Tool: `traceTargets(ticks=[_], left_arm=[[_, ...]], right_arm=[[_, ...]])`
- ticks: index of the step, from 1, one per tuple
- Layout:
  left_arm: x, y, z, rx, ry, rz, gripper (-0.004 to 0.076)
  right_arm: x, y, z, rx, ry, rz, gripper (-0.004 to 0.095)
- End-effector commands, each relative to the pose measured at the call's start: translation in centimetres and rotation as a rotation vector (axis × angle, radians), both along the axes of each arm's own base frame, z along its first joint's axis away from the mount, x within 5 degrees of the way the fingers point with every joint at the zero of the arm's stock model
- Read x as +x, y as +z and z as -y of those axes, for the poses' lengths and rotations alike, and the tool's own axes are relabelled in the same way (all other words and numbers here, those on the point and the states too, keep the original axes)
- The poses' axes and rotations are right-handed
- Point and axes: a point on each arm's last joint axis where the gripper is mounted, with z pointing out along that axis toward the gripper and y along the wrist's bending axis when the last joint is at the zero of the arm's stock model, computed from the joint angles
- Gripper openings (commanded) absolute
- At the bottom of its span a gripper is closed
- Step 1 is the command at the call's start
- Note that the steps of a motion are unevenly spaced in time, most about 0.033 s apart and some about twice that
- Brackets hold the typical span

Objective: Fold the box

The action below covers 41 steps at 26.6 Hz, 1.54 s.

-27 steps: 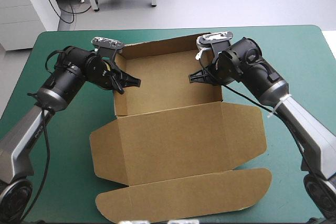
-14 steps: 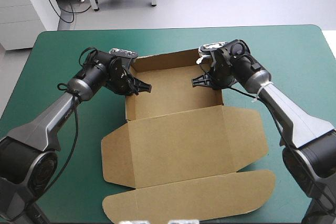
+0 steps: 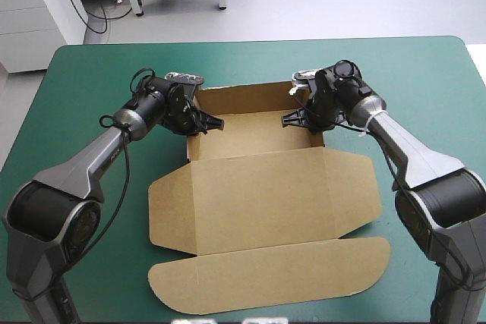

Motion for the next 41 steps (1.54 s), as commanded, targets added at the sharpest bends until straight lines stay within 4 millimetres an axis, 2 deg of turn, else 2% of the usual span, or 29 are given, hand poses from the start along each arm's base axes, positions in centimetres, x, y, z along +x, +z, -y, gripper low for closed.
traceTargets(ticks=[1,11,13,16,19,21,24,27,30,31,33,36,38,39,40,41], left_arm=[[0.4,-0.2,-0.2,-0.001,-0.037,0.011,-0.0008],[0.9,-0.3,-0.6,0.003,-0.057,0.04,-0.0005],[0.8,-0.3,-0.5,-0.002,-0.098,0.037,0.0026],[0.7,-0.3,-0.2,-0.018,-0.129,0.03,0.0141],[0.6,-0.3,-0.1,-0.032,-0.126,0.02,0.0314],[0.5,-0.2,-0.2,-0.028,-0.128,0.004,0.0398],[0.6,0.7,-0.1,-0.026,-0.13,0.0,0.0443],[0.8,1.9,-0.1,-0.028,-0.13,0.004,0.0442],[0.9,3.2,0.0,-0.032,-0.13,0.011,0.0442],[0.9,3.9,0.0,-0.035,-0.131,0.016,0.0442],[0.7,4.9,0.0,-0.037,-0.134,0.017,0.0442],[0.2,6.2,-0.2,-0.039,-0.132,0.011,0.0442],[-0.4,8.3,-0.5,-0.038,-0.141,0.032,0.0442],[-1.0,10.2,-0.8,-0.042,-0.145,0.072,0.0442],[-1.3,11.3,-1.0,-0.043,-0.146,0.095,0.0442],[-2.2,13.6,-1.5,-0.033,-0.145,0.141,0.0442]], right_arm=[[1.1,2.0,0.4,0.029,0.022,0.145,-0.0022],[1.4,2.0,0.4,0.032,0.04,0.174,-0.0022],[1.4,2.0,0.4,0.032,0.04,0.174,-0.0022],[1.4,2.0,0.4,0.032,0.04,0.174,-0.0022],[1.5,2.2,0.4,0.033,0.04,0.178,-0.0022],[1.5,2.5,0.4,0.034,0.039,0.181,-0.0019],[1.4,3.6,0.5,0.034,0.037,0.183,0.001],[1.4,5.0,0.5,0.028,0.048,0.19,0.0113],[1.3,6.5,0.6,0.018,0.07,0.199,0.0303],[1.2,7.3,0.7,0.008,0.068,0.204,0.0439],[1.0,8.0,0.8,0.007,0.066,0.201,0.055],[0.8,8.6,0.8,0.011,0.064,0.201,0.0551],[0.5,9.4,0.9,0.025,0.064,0.219,0.0551],[0.1,10.3,0.9,0.042,0.064,0.234,0.0551],[-0.2,10.8,1.0,0.053,0.065,0.243,0.0551],[-0.9,11.8,1.1,0.073,0.065,0.263,0.0551]])
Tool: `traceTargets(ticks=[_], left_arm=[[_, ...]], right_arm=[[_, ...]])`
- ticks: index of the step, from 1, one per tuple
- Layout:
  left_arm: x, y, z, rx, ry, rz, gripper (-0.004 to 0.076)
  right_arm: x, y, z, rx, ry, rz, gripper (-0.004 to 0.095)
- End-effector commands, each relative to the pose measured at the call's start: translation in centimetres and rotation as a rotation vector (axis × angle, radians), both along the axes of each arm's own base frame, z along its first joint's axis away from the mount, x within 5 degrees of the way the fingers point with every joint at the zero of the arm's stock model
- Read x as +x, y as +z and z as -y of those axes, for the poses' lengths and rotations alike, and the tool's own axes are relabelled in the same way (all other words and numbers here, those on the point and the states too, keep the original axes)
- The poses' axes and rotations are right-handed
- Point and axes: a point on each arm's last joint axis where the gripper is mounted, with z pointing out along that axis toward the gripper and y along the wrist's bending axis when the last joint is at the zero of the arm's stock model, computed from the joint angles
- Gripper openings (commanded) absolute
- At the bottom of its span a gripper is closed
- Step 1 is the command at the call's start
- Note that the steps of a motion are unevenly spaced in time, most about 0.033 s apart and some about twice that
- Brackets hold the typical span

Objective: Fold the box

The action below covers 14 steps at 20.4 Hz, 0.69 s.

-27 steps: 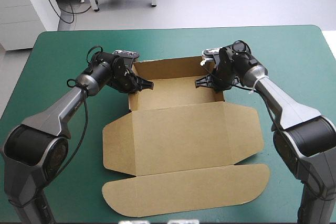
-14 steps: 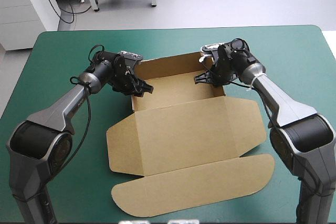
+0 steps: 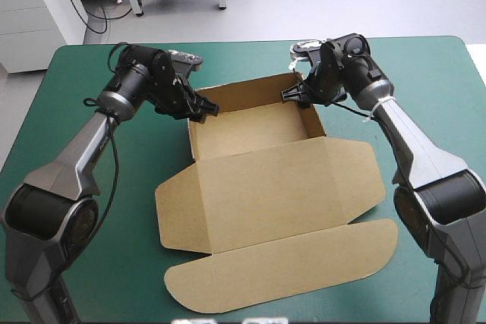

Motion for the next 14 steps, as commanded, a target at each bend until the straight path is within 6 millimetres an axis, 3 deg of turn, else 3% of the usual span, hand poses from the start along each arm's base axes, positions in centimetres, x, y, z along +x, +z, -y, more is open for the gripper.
traceTargets(ticks=[1,3,5,9,11,14], left_arm=[[-2.9,7.5,-1.1,-0.035,-0.003,0.17,0.0442],[-4.8,11.4,-1.8,-0.069,-0.022,0.283,0.0442],[-8.3,16.0,-3.2,-0.116,-0.026,0.42,0.0442],[-15.9,22.0,-6.2,-0.154,-0.07,0.639,0.0442],[-19.5,23.8,-7.6,-0.167,-0.084,0.724,0.0442],[-23.8,24.5,-9.3,-0.164,-0.105,0.789,0.0442]], right_arm=[[-2.4,6.2,1.1,0.075,0.005,0.161,0.0551],[-3.9,8.5,1.6,0.099,0.006,0.213,0.0551],[-6.2,11.4,2.4,0.129,0.008,0.284,0.0551],[-10.0,15.6,3.8,0.18,0.011,0.393,0.0551],[-11.4,16.8,4.2,0.203,0.015,0.425,0.0551],[-12.1,17.4,4.4,0.22,0.019,0.438,0.0551]])
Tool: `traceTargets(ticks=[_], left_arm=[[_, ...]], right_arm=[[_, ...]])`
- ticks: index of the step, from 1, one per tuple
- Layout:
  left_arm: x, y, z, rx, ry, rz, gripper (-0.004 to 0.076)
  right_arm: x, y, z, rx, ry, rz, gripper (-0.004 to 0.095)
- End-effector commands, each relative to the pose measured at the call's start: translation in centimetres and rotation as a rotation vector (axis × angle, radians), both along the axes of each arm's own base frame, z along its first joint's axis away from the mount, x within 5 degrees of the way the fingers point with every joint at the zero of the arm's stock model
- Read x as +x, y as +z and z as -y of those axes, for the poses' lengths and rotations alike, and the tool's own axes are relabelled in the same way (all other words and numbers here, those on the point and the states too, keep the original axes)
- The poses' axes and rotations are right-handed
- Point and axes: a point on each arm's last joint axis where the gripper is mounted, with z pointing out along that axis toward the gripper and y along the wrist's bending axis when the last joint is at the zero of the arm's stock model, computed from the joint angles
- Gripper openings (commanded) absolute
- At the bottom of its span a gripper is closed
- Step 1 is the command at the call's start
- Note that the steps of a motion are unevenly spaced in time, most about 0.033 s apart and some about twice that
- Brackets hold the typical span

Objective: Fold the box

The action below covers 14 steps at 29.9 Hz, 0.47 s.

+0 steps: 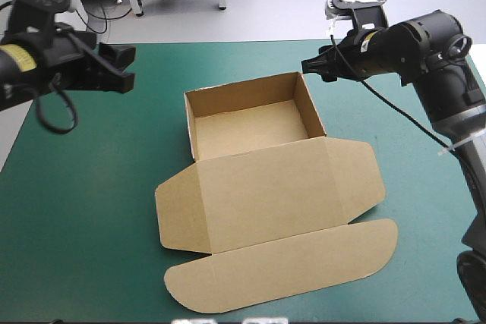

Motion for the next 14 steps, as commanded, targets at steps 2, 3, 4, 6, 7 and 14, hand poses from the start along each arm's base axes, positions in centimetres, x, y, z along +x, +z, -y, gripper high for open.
traceTargets(ticks=[2,3,4,6,7,14], left_arm=[[-5.8,0.4,-2.1,0.007,-0.025,0.065,0.0442],[-6.8,0.0,-2.5,0.007,-0.025,0.064,0.0442],[-7.8,-0.7,-2.9,0.009,-0.025,0.058,0.0442],[-9.5,-2.1,-3.6,0.021,-0.029,0.047,0.0433],[-10.4,-3.0,-3.9,0.03,-0.031,0.037,0.0422],[-15.0,-11.3,-5.7,0.076,-0.04,-0.044,0.0251]], right_arm=[[-1.6,2.6,0.8,0.044,0.003,0.112,0.0551],[-1.5,2.4,0.7,0.042,0.003,0.106,0.0551],[-1.3,2.3,0.6,0.04,0.003,0.101,0.0551],[-1.0,1.8,0.5,0.035,0.003,0.087,0.0551],[-0.7,1.5,0.4,0.029,0.002,0.078,0.0551],[2.4,-1.6,-0.7,-0.021,0.01,-0.004,0.0551]])
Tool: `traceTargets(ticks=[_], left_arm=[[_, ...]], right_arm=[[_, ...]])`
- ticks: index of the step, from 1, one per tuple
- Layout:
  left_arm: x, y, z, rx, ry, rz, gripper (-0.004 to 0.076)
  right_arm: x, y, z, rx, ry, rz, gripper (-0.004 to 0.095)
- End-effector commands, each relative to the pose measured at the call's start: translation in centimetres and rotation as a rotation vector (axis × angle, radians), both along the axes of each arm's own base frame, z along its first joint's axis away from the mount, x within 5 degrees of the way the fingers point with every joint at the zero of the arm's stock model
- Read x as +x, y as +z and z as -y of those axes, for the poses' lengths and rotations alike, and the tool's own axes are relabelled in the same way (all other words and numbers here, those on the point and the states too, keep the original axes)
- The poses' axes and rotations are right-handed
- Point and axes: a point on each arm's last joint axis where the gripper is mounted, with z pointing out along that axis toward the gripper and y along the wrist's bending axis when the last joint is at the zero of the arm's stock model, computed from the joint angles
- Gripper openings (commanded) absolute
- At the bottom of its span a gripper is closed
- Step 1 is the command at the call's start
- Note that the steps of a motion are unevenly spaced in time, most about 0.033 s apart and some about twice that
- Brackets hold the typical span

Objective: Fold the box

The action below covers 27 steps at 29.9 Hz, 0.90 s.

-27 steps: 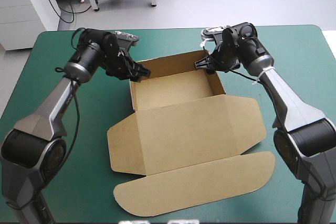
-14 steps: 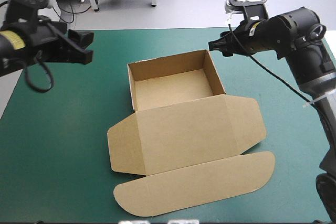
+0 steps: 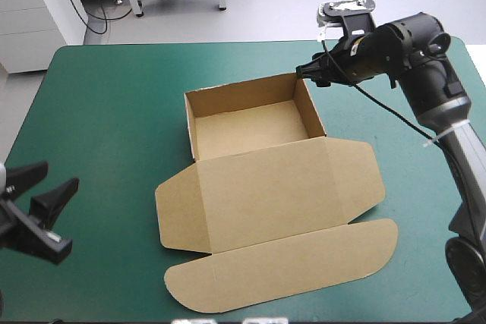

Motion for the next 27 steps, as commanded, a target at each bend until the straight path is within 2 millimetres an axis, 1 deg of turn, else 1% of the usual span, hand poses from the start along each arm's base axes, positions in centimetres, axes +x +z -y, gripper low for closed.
traceTargets(ticks=[1,3,4,6,8,11,14,17,20,23,25,27], left_arm=[[-2.0,-3.9,-0.7,0.009,-0.011,-0.033,0.0207],[-3.2,-6.2,-1.2,0.003,-0.01,-0.019,0.0118],[-3.5,-7.8,-1.3,0.001,-0.008,-0.02,0.0058],[-4.0,-9.9,-1.5,-0.014,-0.008,0.009,-0.0006],[-4.8,-11.9,-1.8,-0.05,-0.001,0.052,-0.0008],[-5.9,-14.4,-2.2,-0.096,0.003,0.089,-0.0008],[-6.6,-16.3,-2.3,-0.113,-0.006,0.1,-0.0008],[-6.6,-17.3,-2.1,-0.118,-0.018,0.071,-0.0008],[-6.4,-17.4,-1.9,-0.133,-0.028,0.067,-0.0008],[-6.2,-17.4,-1.8,-0.142,-0.029,0.085,-0.0008],[-6.2,-17.3,-1.8,-0.145,-0.029,0.092,-0.0008],[-6.2,-17.3,-1.8,-0.148,-0.028,0.098,-0.0008]], right_arm=[[1.1,0.0,-0.2,-0.006,0.009,0.05,0.0551],[2.2,-1.3,-0.6,-0.023,0.015,0.019,0.0551],[3.0,-2.3,-0.9,-0.037,0.021,-0.004,0.0551],[4.1,-3.9,-1.3,-0.053,0.024,-0.042,0.0551],[5.3,-5.7,-1.8,-0.072,0.028,-0.084,0.0551],[6.8,-8.1,-2.3,-0.092,0.029,-0.14,0.0551],[8.0,-10.4,-2.8,-0.111,0.03,-0.191,0.0551],[8.9,-12.4,-3.1,-0.127,0.031,-0.234,0.0551],[9.5,-13.6,-3.3,-0.134,0.03,-0.258,0.0539],[9.8,-14.2,-3.2,-0.161,0.02,-0.262,0.0431],[9.9,-14.2,-3.0,-0.181,0.011,-0.252,0.0297],[10.0,-14.2,-2.8,-0.212,0.004,-0.244,0.012]])
